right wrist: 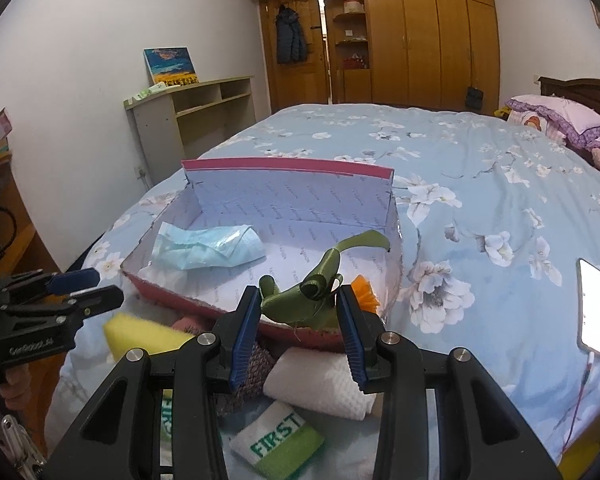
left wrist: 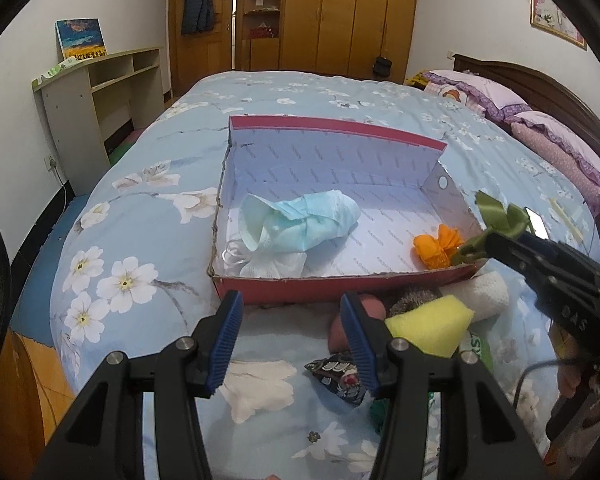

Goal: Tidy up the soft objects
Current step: 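Open the left gripper over the box while the right gripper lowers and releases the green bow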

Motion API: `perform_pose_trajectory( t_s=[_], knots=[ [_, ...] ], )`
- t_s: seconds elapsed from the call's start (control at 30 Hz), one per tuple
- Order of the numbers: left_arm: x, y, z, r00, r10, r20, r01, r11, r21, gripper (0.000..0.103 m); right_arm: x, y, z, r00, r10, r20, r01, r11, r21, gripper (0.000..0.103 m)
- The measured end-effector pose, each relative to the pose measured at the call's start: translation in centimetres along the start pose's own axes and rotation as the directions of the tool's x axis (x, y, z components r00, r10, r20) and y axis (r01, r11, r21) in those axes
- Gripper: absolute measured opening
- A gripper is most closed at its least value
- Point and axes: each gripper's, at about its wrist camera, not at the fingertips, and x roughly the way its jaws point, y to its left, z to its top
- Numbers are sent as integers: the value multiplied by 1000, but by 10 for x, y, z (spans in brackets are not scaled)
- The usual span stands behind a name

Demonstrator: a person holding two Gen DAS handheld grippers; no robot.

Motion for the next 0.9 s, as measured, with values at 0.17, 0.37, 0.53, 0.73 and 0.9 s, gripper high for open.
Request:
perform_pose_trajectory(
  t_s=[0.17, 0.37, 0.53, 0.73, 0.9],
  knots=[
    [1, 1, -1, 1000, -5, -3, 5, 1000, -7, 54, 14, -3, 12, 1000, -10, -8, 10, 1000, 1, 40],
    [4, 1, -3, 1000, -11, -11, 11, 1000, -14, 54, 38, -3, 23, 999, 19, -41, -18, 1000, 10, 40],
    [5, -1, -5, 1000, -20, -15, 19, 1000, -13, 54, 54, -3, 20, 994, 67, -84, -64, 997, 33, 67],
    [5, -3, -6, 999, -30, -14, 30, 1000, -11, 54, 49, 5, 14, 996, 52, -73, -54, 998, -27, 68],
    [1, -7, -7, 999, -46, -14, 46, 999, -8, 54, 40, 5, 10, 997, 43, -67, -46, 998, -43, 68]
  ],
)
